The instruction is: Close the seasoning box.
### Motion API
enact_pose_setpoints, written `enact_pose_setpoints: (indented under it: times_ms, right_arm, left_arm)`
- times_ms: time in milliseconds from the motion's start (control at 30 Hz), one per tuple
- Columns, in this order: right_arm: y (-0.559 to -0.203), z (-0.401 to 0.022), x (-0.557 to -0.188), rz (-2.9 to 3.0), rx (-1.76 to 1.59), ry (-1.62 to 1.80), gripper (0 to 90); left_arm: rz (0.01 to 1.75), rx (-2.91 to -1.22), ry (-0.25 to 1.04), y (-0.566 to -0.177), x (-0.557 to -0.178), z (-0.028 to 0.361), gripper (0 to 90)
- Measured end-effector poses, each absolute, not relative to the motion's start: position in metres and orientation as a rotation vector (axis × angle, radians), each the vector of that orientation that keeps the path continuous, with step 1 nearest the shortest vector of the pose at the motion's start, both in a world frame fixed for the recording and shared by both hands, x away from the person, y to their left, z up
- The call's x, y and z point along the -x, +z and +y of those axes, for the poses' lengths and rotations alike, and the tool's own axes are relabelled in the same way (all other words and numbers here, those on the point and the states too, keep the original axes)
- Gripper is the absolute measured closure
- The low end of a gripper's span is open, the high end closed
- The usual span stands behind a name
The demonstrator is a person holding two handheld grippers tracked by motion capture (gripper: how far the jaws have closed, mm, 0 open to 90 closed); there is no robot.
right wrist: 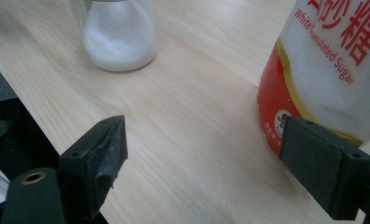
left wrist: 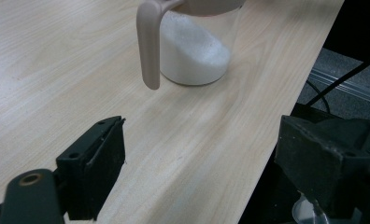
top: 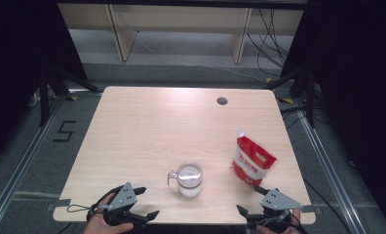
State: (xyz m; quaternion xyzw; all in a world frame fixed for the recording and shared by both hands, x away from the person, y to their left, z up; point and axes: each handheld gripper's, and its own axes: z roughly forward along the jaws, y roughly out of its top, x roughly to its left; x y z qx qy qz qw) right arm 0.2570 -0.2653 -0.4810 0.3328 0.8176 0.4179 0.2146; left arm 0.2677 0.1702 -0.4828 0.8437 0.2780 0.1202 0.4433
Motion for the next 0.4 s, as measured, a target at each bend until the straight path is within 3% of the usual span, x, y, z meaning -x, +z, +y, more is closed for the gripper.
enact_pose_setpoints:
  times_ms: [400]
  right_arm:
    - [-0.4829, -0.2642, -0.2582, 2.279, -0.898, 1.157, 16.4]
  left_arm:
    - [0.699, -2.079, 0.283, -0.4841, -0.2673, 0.1689, 15.6]
